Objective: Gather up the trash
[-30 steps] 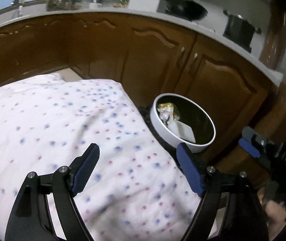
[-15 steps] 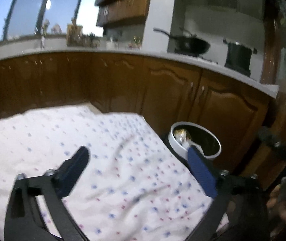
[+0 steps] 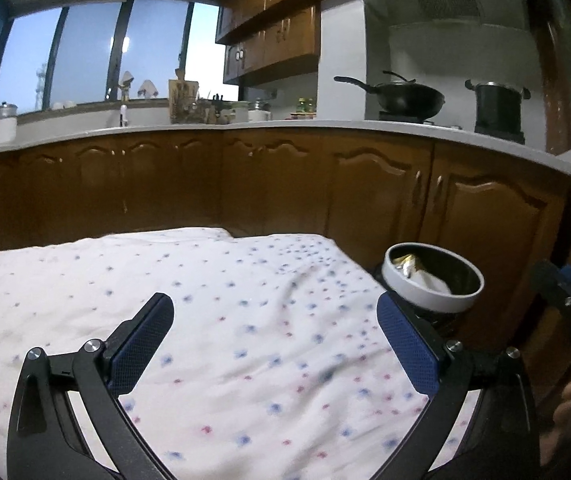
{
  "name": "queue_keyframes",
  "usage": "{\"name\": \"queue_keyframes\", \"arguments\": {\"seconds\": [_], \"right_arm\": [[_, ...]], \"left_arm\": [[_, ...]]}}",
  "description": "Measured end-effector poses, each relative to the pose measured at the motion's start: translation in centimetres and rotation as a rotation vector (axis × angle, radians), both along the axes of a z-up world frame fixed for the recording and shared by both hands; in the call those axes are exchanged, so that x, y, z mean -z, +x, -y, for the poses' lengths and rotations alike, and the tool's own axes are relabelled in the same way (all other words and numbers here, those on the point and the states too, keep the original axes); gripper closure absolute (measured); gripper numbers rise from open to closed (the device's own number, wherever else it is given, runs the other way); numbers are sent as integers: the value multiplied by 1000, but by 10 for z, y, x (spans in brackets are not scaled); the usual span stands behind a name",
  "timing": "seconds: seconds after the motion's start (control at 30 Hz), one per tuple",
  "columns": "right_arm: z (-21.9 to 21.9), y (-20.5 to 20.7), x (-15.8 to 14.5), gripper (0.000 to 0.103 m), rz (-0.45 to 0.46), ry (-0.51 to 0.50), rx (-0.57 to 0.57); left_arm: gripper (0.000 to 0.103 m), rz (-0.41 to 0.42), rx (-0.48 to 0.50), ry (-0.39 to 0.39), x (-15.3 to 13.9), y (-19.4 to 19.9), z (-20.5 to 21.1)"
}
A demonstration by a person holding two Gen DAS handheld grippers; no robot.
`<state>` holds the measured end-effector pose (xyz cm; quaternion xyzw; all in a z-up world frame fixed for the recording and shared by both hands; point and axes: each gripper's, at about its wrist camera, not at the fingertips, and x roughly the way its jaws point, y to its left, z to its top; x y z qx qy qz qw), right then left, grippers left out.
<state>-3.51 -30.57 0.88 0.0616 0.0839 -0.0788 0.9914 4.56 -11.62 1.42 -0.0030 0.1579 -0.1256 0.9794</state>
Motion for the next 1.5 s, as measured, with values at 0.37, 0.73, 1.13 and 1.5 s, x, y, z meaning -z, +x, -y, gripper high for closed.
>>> {"name": "queue_keyframes", "arguments": {"seconds": [0.37, 0.73, 1.13, 1.5], "right_arm": [[-9, 1, 16, 0, -7, -1, -11], [-17, 0, 21, 0, -18, -9, -26], [-17, 1, 21, 0, -24, -3, -26], [-17, 2, 20, 0, -25, -1, -28]], "left_arm": [[0, 15, -40, 16, 12, -10, -10], [0, 14, -41, 18, 14, -13, -13], [0, 24, -37, 34, 16, -17, -7], [0, 35, -37, 42, 14, -21, -5]]}}
